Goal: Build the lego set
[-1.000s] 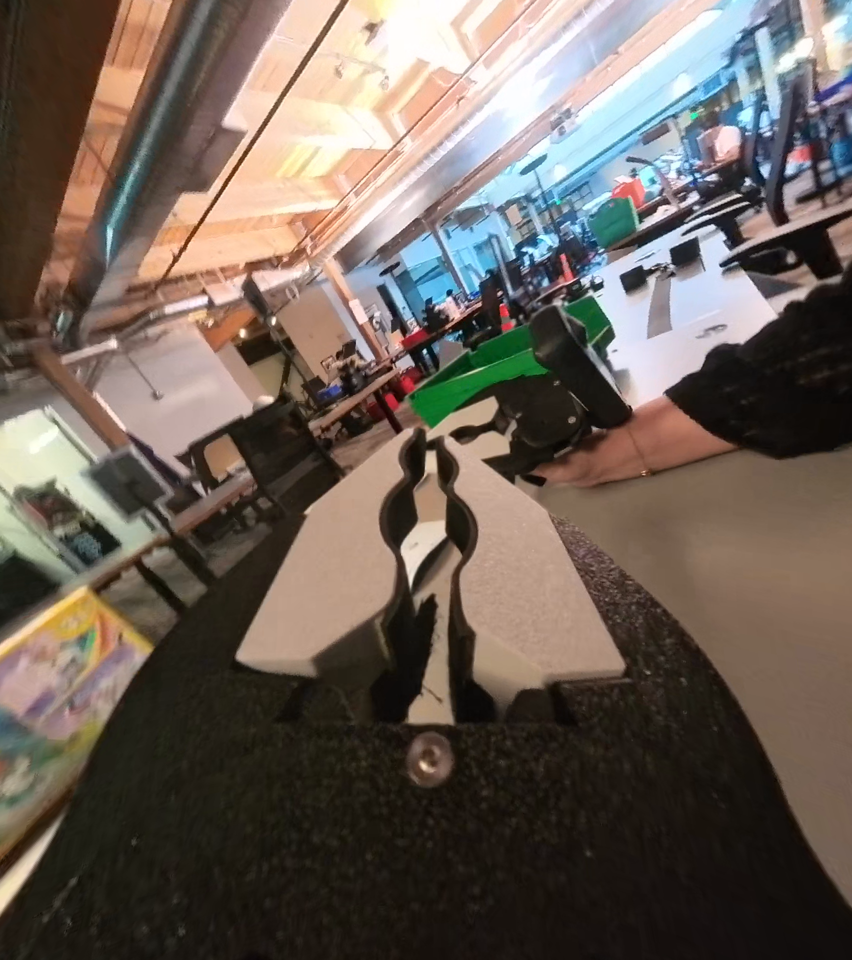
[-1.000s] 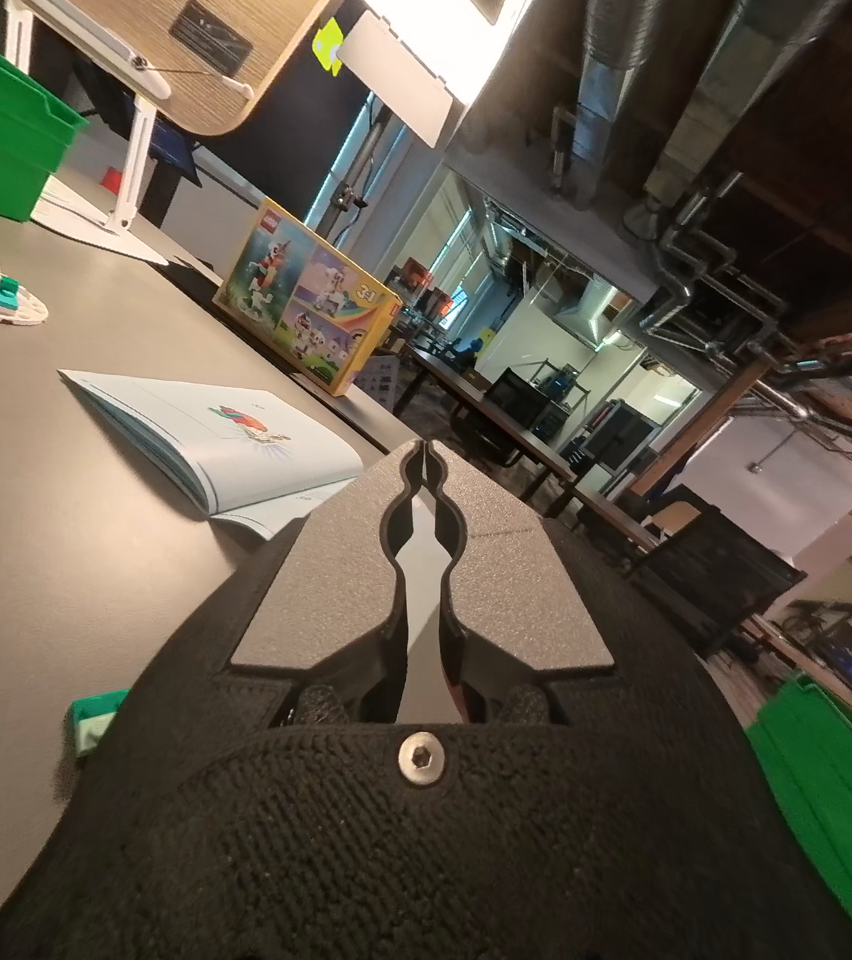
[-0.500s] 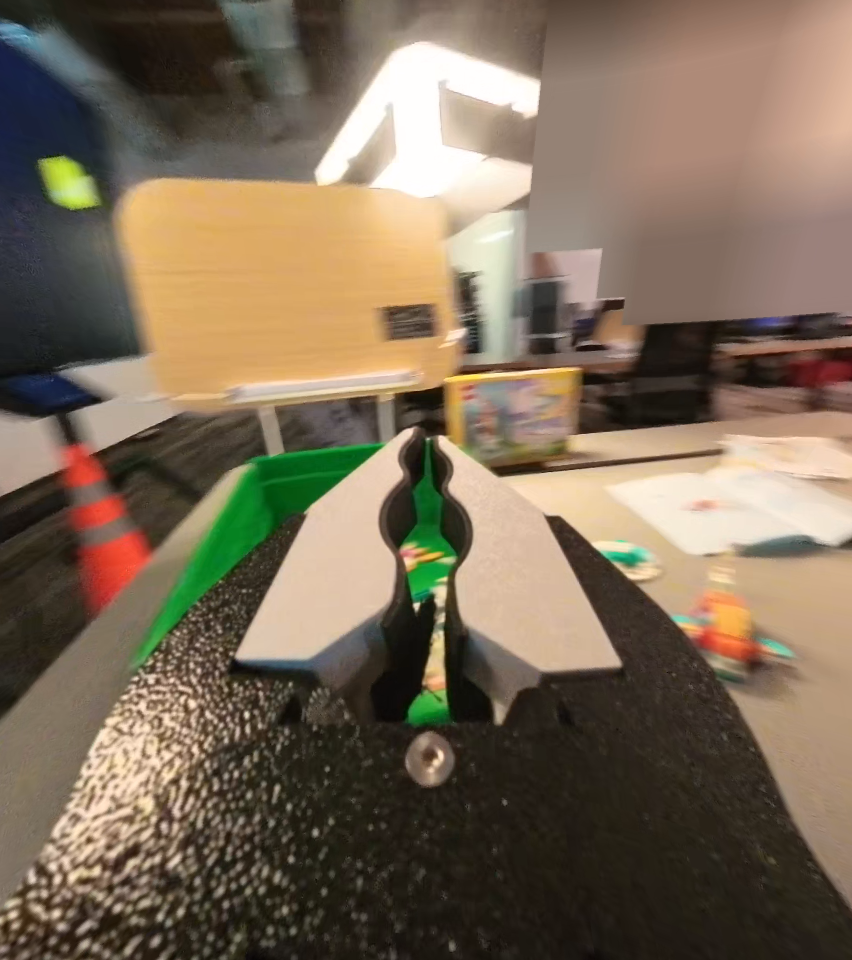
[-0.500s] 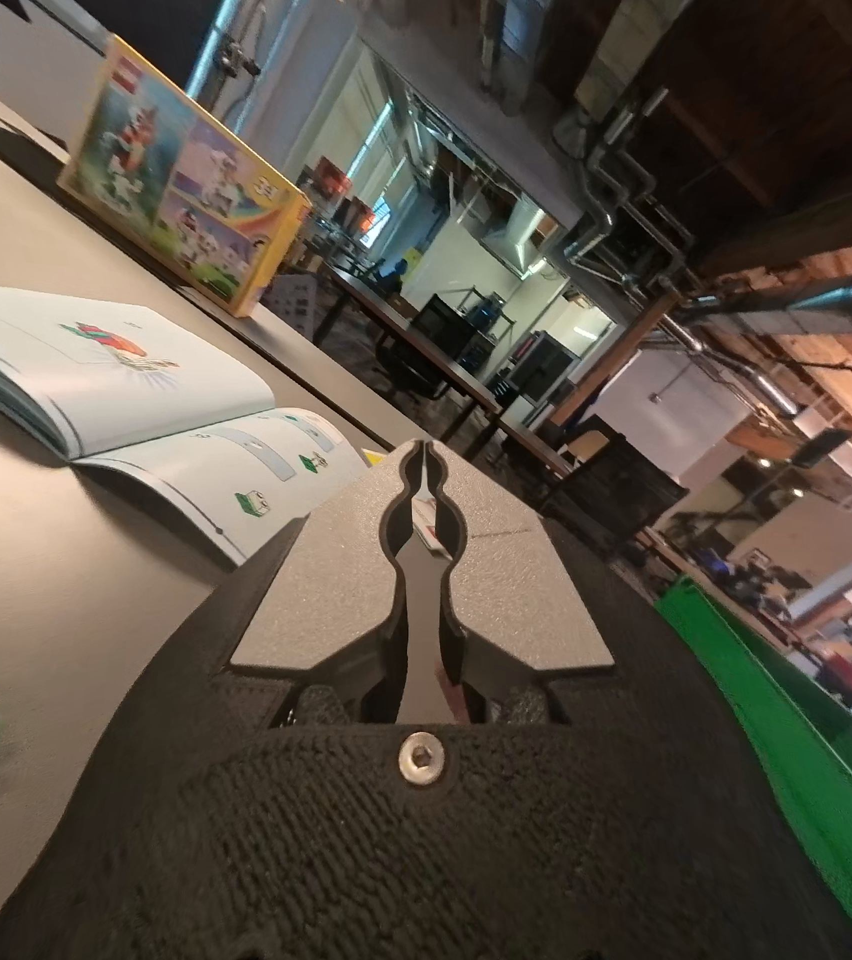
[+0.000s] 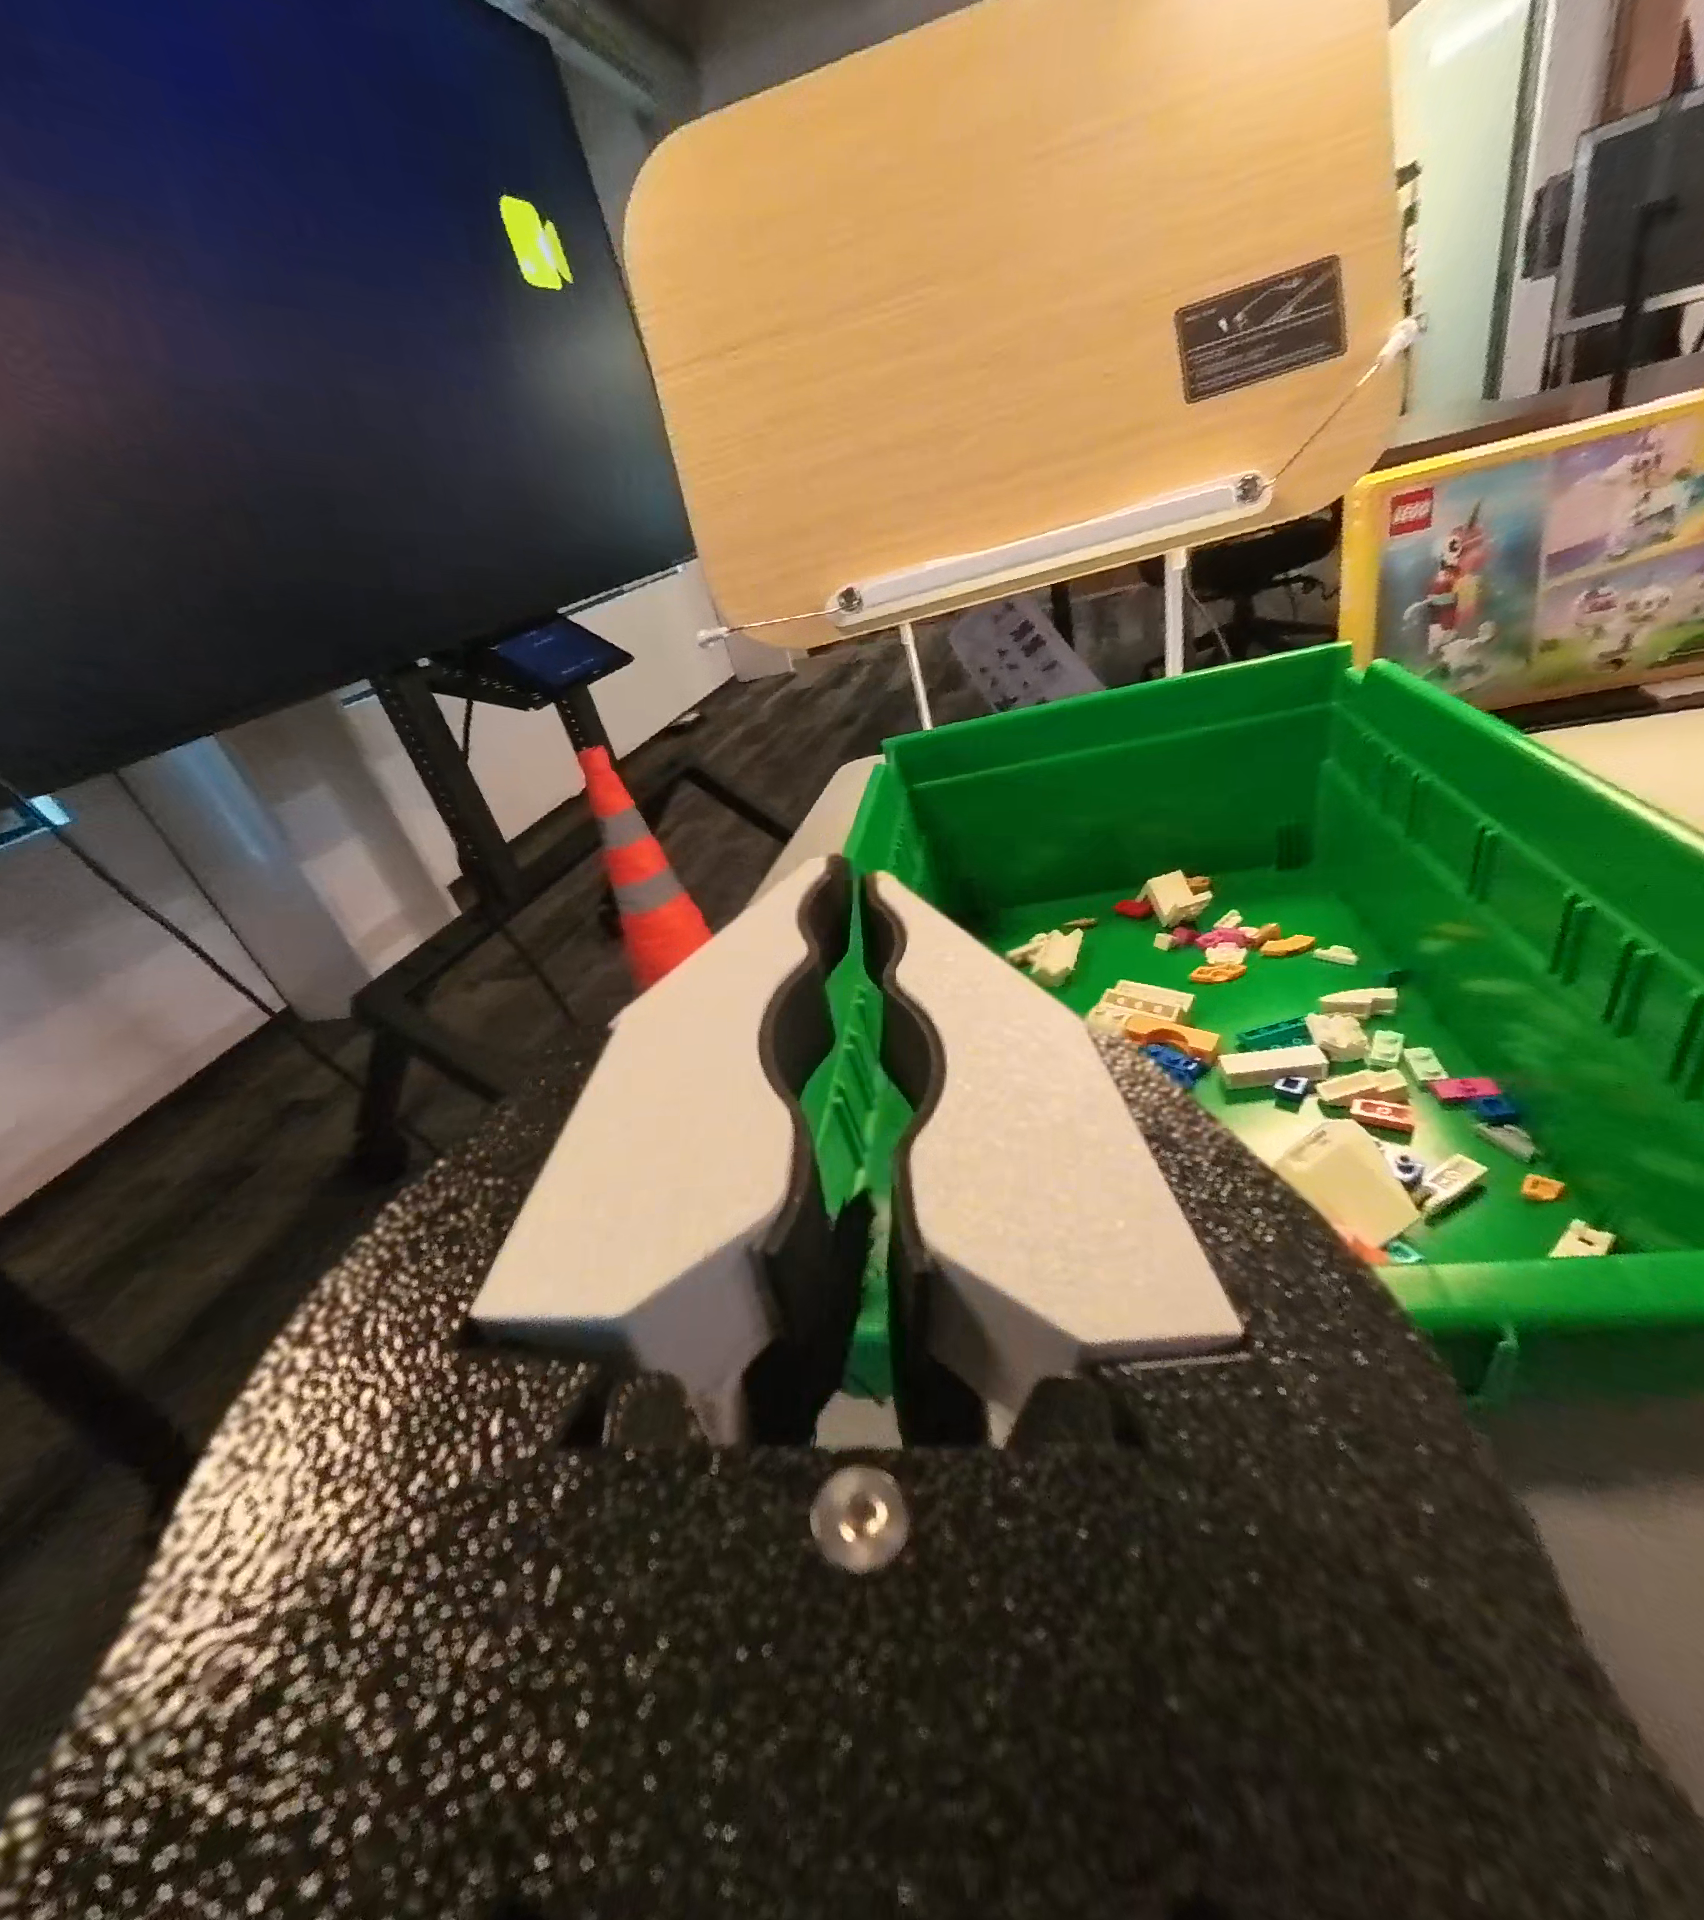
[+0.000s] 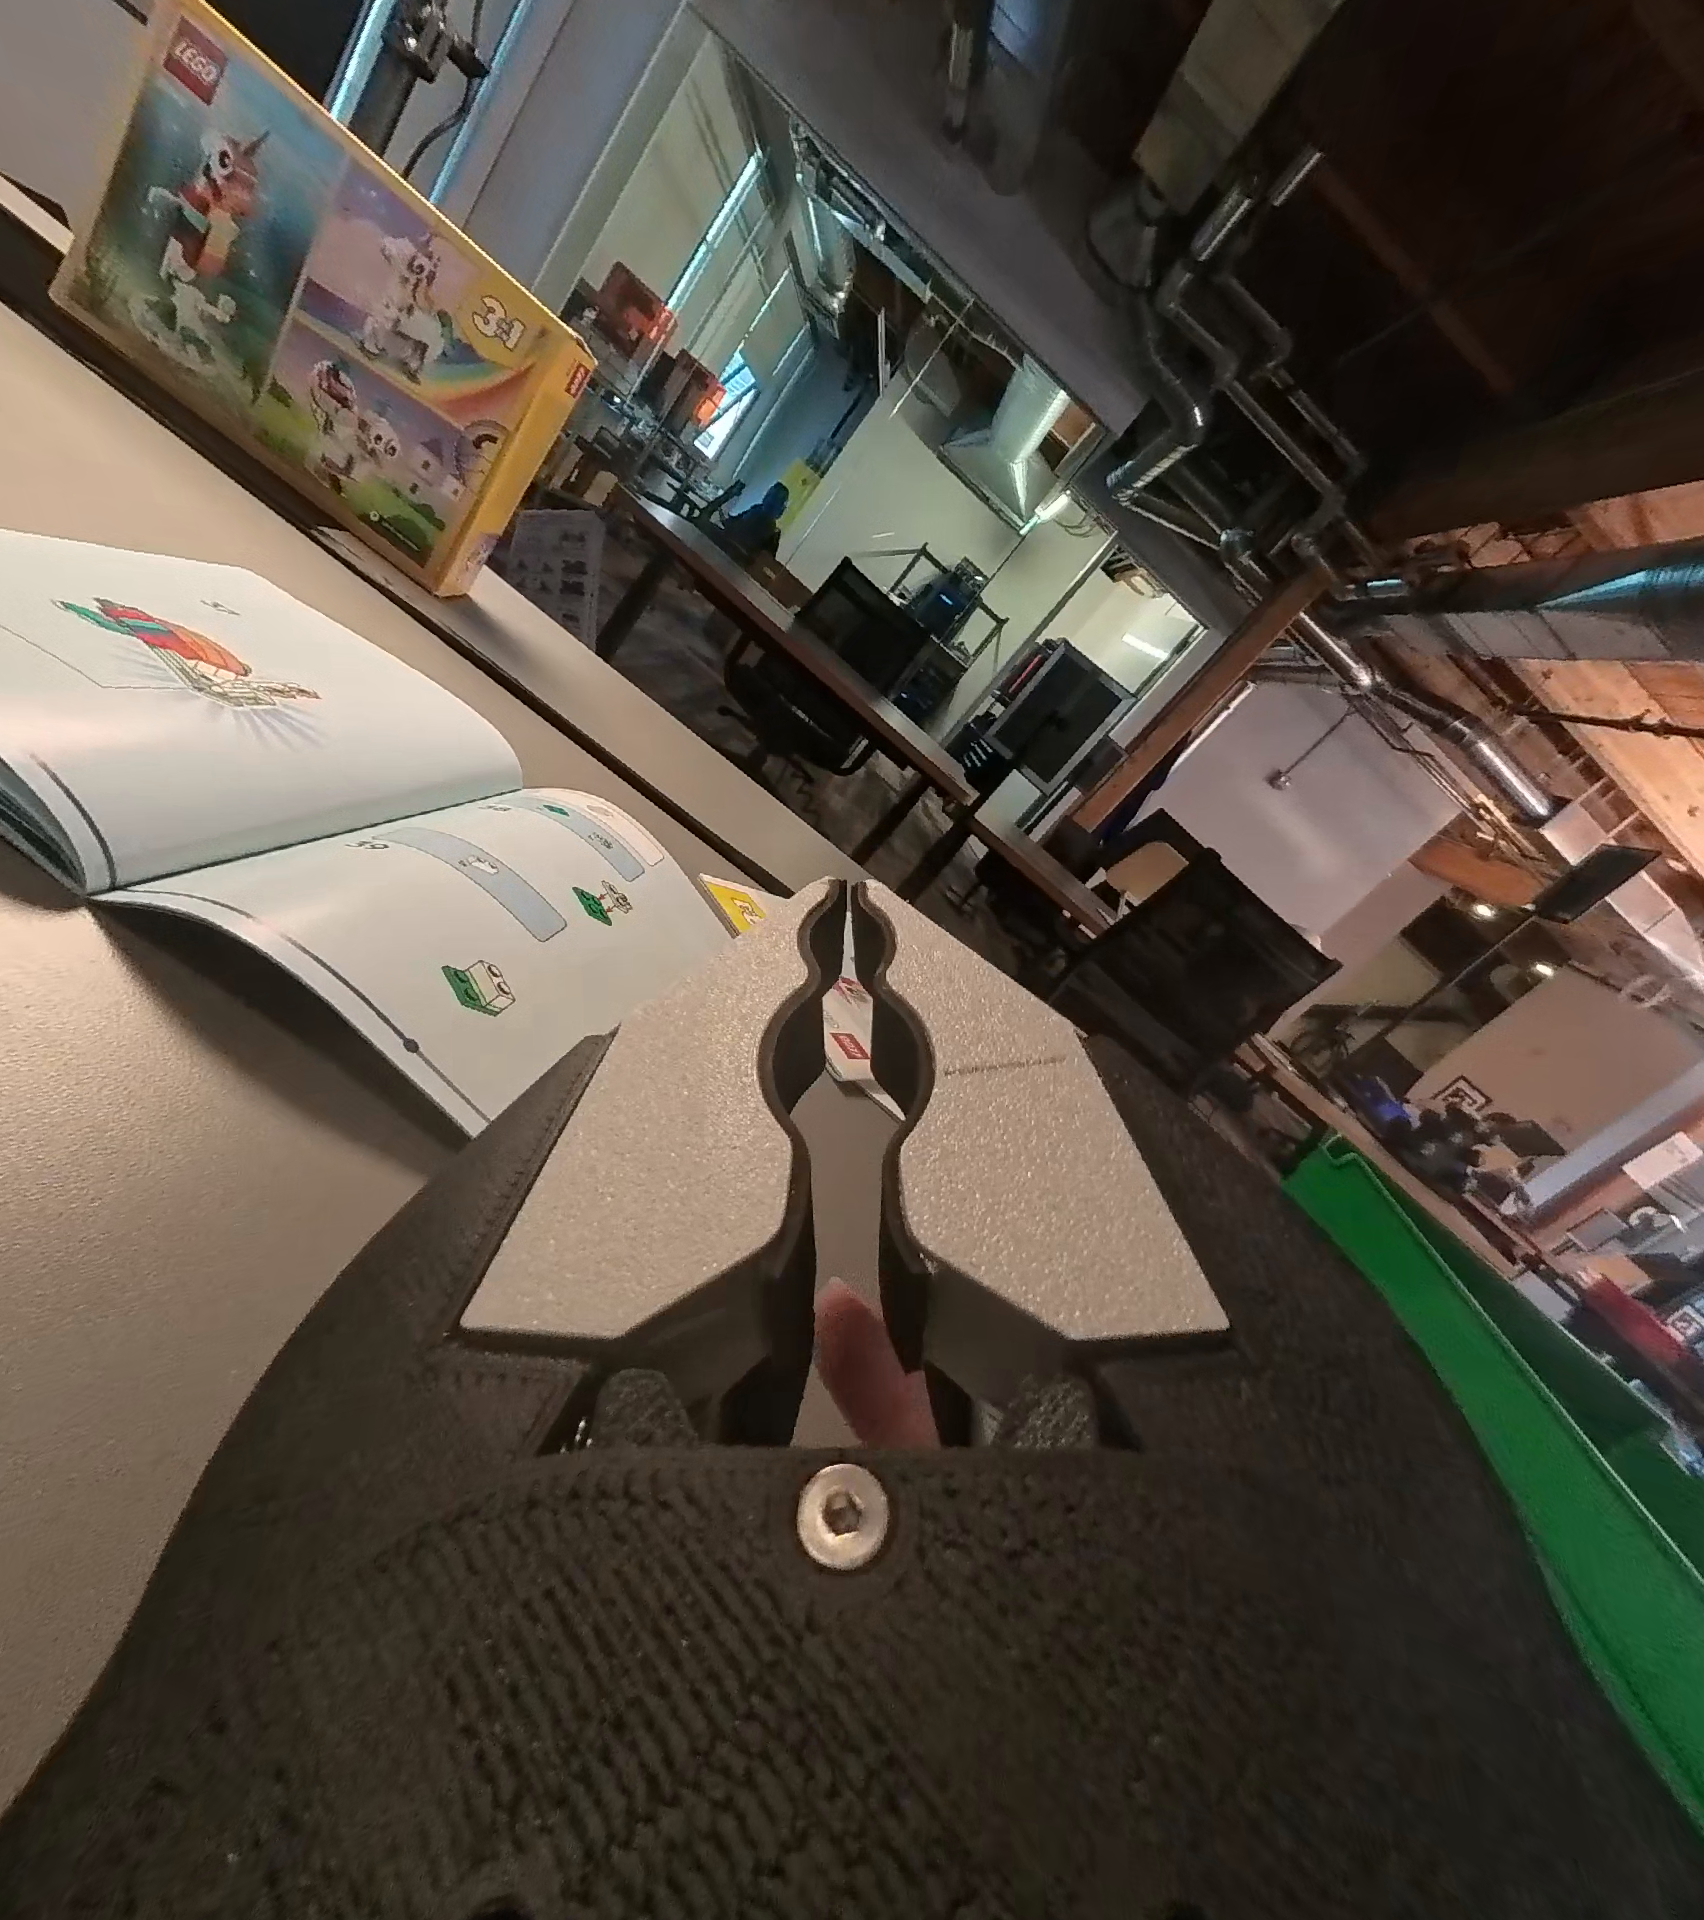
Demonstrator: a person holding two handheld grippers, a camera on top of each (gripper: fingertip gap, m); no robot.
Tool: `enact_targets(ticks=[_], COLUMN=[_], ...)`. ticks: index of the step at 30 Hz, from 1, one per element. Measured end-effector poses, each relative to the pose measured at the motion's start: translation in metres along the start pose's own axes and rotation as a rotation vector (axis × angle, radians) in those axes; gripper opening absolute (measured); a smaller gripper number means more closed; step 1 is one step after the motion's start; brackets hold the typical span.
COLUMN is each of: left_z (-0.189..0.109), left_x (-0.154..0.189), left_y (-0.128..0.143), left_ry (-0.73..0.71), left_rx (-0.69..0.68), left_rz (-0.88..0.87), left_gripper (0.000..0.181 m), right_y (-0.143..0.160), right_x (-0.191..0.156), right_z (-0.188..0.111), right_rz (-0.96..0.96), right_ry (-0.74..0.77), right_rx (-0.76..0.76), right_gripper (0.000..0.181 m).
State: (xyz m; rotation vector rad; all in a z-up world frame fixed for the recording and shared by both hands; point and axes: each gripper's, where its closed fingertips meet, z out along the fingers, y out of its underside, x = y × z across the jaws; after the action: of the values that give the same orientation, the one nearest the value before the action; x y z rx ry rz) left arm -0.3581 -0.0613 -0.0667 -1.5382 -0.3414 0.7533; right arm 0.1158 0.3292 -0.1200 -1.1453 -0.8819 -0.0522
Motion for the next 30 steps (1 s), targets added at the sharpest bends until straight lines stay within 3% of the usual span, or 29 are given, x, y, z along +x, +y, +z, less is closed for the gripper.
enact_targets(ticks=[5,11,26,30], left_z=[0.001,-0.005,0.011,0.014], left_x=[0.005,0.008,0.026,0.045], left_y=[-0.005,-0.037,-0.029,-0.024], left_ry=[0.039,0.064,0.166,0.276], left_rx=[0.031,0.175,0.055,-0.010], left_rz=[-0.037,-0.118,-0.047,-0.005], left_gripper=[0.000,0.000,0.000,0.000], right_y=[0.000,0.005,0.002,0.000], right_x=[0.001,0.006,0.005,0.003], right_z=[0.000,0.001,0.001,0.000], right_rz=[0.010,0.028,0.044,0.047], right_ry=[0.001,0.023,0.000,-0.012], right_rx=[0.000,-0.020,0.012,0.023], right_gripper=[0.000,0.000,0.000,0.000])
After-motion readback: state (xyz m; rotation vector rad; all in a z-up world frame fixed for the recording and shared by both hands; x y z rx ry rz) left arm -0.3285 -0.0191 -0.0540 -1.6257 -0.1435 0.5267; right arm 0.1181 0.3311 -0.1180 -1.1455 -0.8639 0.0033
